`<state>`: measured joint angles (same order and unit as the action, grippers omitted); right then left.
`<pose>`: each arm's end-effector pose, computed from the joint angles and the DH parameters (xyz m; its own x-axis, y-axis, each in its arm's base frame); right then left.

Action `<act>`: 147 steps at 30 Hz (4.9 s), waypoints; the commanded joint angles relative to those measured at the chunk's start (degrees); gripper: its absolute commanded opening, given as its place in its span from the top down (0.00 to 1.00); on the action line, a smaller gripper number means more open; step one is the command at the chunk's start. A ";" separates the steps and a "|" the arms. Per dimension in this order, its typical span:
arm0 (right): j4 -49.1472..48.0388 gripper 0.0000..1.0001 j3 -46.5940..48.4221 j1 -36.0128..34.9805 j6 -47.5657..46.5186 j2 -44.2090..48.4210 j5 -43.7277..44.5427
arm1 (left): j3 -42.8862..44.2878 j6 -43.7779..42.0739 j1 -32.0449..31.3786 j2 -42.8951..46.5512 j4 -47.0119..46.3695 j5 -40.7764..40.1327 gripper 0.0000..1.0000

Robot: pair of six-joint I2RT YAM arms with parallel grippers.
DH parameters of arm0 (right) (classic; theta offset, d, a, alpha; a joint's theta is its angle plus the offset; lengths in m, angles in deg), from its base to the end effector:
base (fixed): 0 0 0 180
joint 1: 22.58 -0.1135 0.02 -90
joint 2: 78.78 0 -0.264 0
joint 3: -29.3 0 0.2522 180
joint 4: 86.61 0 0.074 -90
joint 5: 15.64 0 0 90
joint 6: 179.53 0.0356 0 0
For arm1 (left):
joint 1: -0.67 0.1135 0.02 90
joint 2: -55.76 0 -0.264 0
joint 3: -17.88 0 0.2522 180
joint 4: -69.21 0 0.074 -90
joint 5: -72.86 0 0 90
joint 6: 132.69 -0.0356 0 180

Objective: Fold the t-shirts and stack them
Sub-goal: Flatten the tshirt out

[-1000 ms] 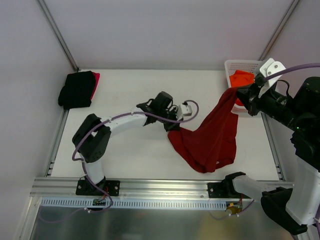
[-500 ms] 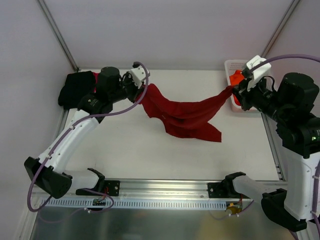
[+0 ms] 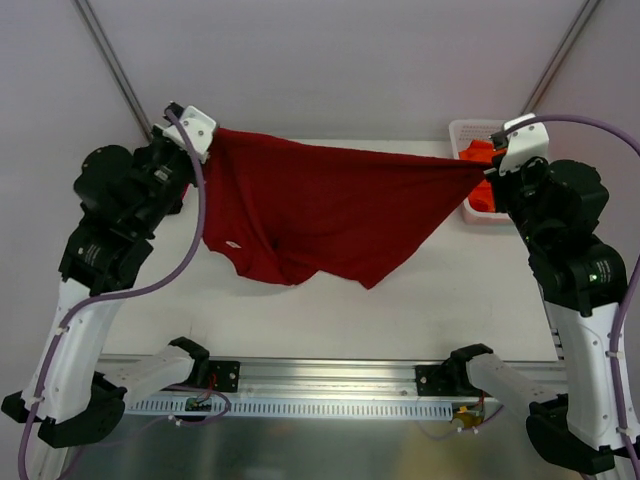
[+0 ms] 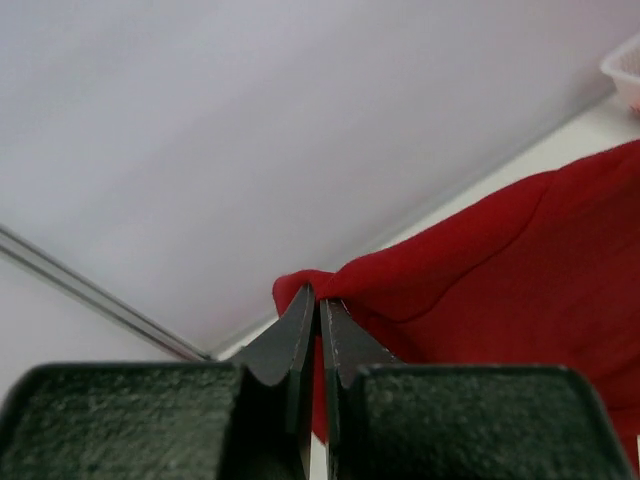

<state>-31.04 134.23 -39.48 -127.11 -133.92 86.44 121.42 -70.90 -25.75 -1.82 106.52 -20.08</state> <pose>0.1363 0.0336 0.5118 -0.0245 -0.6307 -0.7756 -0.1262 0.7716 -0.6235 0.1460 -0.0705 0.5341 0.3073 0.3745 -0.8748 0.2879 0.8397 0.4605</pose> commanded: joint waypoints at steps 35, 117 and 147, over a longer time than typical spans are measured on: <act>-1.19 1.00 16.68 0.73 0.49 -9.80 7.53 | 17.37 -7.74 1.36 -12.71 3.43 -7.88 1.00; -8.66 1.00 7.27 7.94 5.16 -37.65 1.89 | 22.28 -4.66 10.77 -44.36 13.02 -2.68 1.00; -33.96 1.00 10.25 9.78 5.41 -69.50 11.93 | 8.14 -2.38 14.81 -63.27 -30.39 -9.72 1.00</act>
<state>-56.49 141.14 -31.33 -122.72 -204.45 95.10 131.08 -74.79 -12.70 -66.26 87.12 -27.23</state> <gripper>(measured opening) 0.020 0.009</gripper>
